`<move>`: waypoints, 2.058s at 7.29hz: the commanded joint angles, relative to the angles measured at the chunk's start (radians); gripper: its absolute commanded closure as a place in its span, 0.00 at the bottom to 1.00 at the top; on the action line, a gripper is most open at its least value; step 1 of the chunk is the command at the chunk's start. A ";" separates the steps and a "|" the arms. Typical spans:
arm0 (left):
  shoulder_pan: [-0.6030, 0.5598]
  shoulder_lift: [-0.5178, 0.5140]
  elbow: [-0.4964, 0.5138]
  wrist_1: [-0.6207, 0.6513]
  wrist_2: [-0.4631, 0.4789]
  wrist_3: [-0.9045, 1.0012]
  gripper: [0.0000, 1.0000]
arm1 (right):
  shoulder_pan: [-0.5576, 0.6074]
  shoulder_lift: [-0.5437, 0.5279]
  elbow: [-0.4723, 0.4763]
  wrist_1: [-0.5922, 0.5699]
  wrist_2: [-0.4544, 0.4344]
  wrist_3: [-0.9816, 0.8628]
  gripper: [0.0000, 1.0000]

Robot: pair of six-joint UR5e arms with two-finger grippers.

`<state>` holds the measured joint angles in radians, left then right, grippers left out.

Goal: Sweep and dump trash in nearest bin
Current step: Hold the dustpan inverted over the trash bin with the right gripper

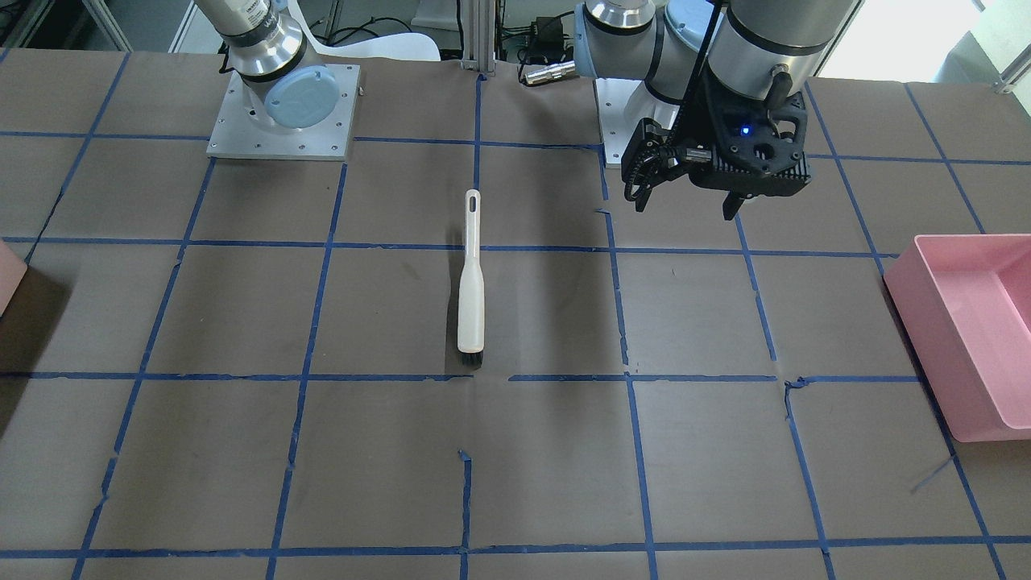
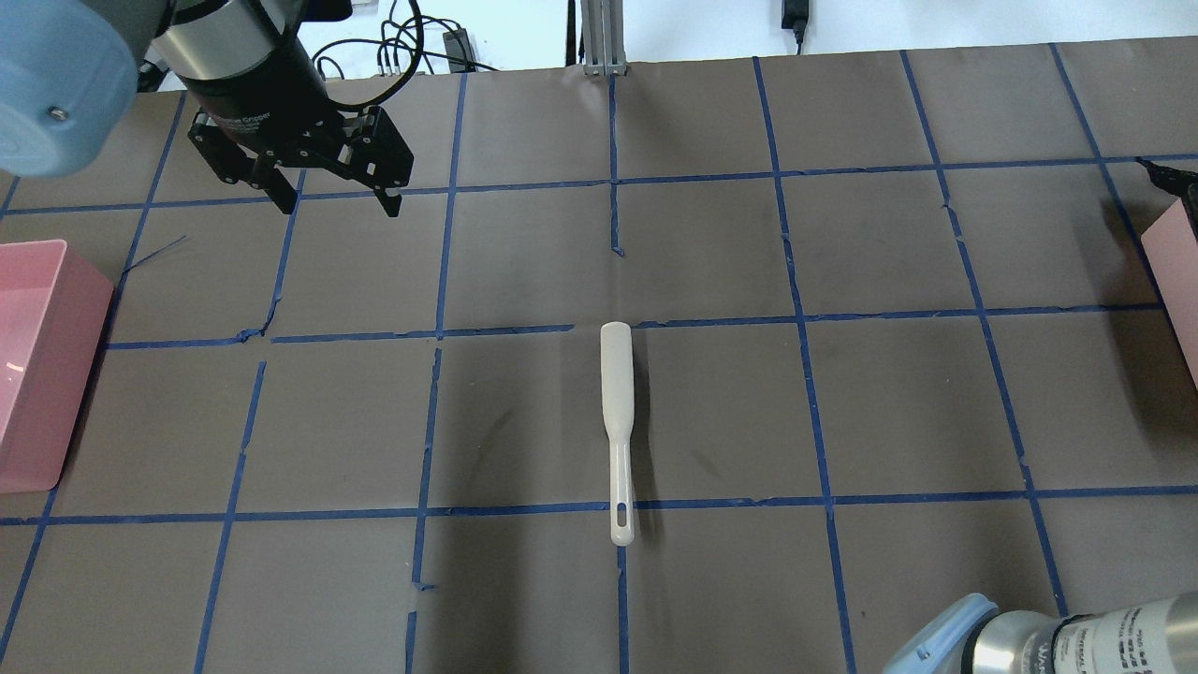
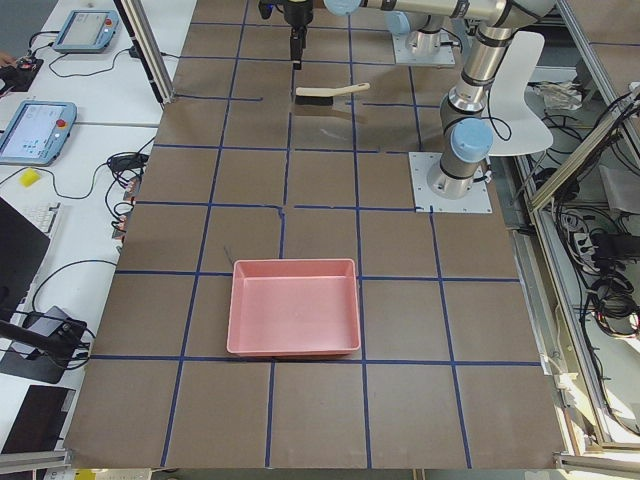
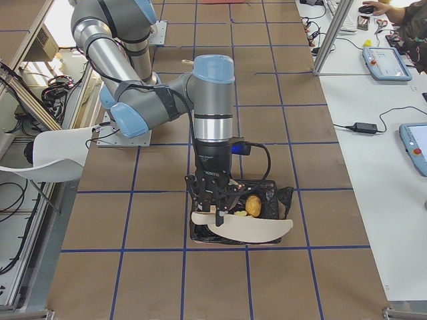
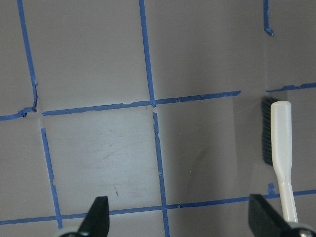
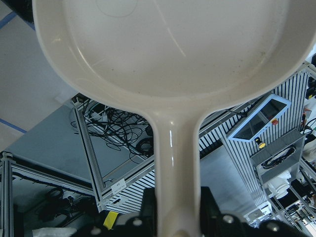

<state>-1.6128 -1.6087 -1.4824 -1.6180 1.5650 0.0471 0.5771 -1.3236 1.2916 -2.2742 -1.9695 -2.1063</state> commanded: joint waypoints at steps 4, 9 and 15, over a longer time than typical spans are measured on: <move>0.001 0.007 -0.001 0.001 0.004 0.002 0.00 | -0.002 -0.002 0.026 0.184 0.138 0.059 0.90; 0.001 0.009 -0.001 0.001 0.006 0.002 0.00 | 0.003 -0.058 0.029 0.568 0.390 0.420 0.90; -0.001 0.009 -0.001 0.001 0.004 -0.004 0.00 | 0.174 -0.069 0.121 0.710 0.656 0.817 0.90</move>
<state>-1.6138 -1.6000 -1.4834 -1.6168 1.5693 0.0439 0.6642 -1.3930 1.3992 -1.5664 -1.3278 -1.3910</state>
